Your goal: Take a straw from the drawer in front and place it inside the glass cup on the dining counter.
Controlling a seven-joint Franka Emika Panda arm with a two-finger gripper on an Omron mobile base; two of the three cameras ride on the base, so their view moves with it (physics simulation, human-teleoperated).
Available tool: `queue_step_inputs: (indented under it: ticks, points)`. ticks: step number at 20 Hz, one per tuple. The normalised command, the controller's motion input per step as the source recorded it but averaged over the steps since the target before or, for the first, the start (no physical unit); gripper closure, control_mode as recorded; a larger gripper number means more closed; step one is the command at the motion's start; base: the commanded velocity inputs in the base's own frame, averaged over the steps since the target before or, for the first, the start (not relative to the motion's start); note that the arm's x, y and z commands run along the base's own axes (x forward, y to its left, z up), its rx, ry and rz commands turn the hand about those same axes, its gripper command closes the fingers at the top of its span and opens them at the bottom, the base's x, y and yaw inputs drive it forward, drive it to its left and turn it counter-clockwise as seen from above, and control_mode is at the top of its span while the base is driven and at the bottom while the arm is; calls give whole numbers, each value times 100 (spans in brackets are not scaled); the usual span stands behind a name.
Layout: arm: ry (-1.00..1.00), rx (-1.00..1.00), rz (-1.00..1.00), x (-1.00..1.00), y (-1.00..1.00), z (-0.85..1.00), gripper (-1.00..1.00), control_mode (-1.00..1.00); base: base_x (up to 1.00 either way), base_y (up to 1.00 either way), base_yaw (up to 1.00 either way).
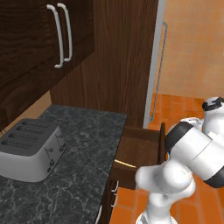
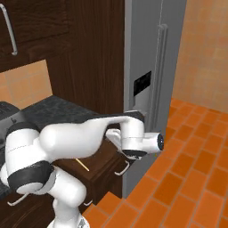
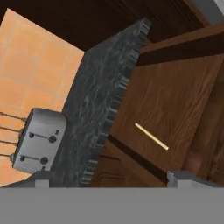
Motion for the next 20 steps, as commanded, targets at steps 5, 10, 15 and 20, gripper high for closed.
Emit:
queue_step_inputs:
  ticks: [5, 10, 15, 20]
  points:
    - [25, -29, -1, 47, 77, 4, -100, -100, 0, 0, 0]
    - [30, -23, -4, 54, 28, -10, -100, -100, 0, 0, 0]
    - [30, -22, -4, 47, 0, -23, -100, -100, 0, 0, 0]
    - [26, -17, -4, 18, 0, -38, -100, -100, 0, 0, 0]
